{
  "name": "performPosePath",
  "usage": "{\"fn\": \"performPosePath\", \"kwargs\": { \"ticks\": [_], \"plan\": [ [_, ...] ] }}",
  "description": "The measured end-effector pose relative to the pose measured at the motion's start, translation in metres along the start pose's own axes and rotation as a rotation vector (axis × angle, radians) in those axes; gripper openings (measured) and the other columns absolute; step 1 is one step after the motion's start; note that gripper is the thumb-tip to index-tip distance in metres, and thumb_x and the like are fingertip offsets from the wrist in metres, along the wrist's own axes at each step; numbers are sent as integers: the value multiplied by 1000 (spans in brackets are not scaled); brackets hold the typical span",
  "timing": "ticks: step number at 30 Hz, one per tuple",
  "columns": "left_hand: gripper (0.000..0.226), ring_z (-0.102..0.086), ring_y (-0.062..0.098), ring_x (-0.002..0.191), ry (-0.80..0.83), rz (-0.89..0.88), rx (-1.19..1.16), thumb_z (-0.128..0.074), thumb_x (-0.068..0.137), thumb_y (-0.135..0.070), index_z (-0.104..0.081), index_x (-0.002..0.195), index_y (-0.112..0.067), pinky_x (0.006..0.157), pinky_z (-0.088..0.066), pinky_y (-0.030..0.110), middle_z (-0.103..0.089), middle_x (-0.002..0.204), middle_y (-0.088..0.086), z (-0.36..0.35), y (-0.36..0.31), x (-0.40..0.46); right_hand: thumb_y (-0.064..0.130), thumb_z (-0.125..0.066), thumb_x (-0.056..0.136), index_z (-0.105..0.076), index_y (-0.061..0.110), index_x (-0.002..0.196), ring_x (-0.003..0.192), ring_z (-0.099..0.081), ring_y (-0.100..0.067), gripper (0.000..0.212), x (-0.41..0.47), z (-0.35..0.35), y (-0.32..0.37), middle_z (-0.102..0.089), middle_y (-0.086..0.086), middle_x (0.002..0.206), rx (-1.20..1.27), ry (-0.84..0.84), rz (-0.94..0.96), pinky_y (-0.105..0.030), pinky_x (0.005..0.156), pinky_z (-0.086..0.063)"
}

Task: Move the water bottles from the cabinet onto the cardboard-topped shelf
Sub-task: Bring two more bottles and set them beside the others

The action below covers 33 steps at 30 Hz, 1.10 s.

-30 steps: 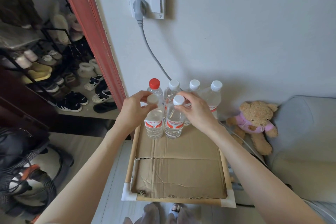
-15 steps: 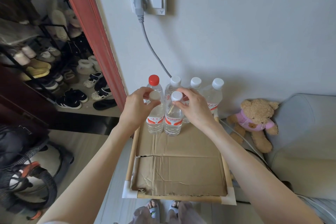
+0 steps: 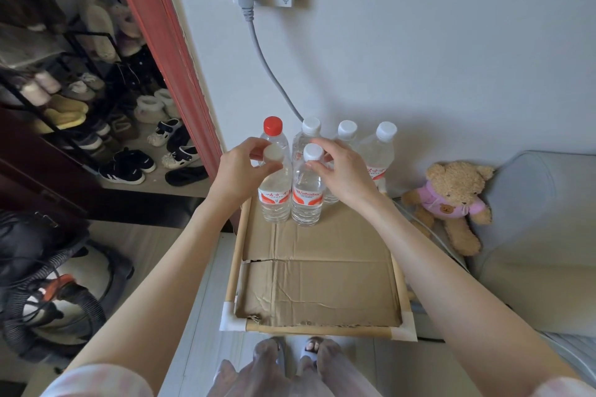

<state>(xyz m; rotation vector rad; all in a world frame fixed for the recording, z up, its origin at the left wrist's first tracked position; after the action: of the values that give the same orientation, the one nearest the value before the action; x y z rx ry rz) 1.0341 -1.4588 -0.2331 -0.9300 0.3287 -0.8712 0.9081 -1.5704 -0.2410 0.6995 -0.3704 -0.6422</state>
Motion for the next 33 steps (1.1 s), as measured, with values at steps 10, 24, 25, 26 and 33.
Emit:
{"fn": "performPosePath", "kwargs": {
  "ticks": [10,24,25,26,33],
  "plan": [
    [33,-59,8,94,25,-7,-3,-69,80,-21,-60,110,-13,84,-40,18,-64,100,-5,-2,5,-2,22,-59,87,-52,19,125,97,-57,-23,39,-2,-1,0,-58,-9,109,-12,7,-13,-38,89,-44],
    [32,-58,7,88,47,5,9,-67,82,-26,-58,111,-14,77,-40,18,-62,96,-4,-1,1,-2,26,-65,82,-58,12,108,92,-58,-27,31,-2,9,9,-63,-10,101,-104,-13,-14,-35,80,-44],
    [32,-58,7,87,48,6,10,-66,82,-25,-58,111,-14,76,-40,17,-61,95,-4,-1,1,-1,23,-63,84,-58,13,111,94,-58,-27,30,-2,11,7,-63,-10,103,-112,33,-27,-33,80,-43],
    [32,-58,7,87,49,7,11,-66,82,-25,-58,111,-14,75,-39,15,-61,95,-5,-1,1,-1,21,-61,85,-57,14,113,95,-57,-27,29,-2,13,5,-63,-9,104,-124,83,-43,-31,79,-41],
    [33,-57,6,87,59,15,5,-66,83,-27,-57,112,-14,75,-38,15,-61,95,-5,-2,1,-2,4,-47,89,-51,26,126,107,-54,-25,43,-5,14,6,-55,-9,124,-227,353,-74,-26,78,-36]
  ]
}}
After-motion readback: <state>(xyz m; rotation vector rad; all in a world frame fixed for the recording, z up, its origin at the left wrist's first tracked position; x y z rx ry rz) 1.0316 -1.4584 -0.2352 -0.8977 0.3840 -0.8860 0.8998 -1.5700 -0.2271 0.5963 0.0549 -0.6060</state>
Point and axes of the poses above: each hand's wrist, its own x-axis towards the middle knuckle, its own z-axis out of the back of the hand, y = z × x, the point moved 9 cm from there along x, towards the middle knuckle
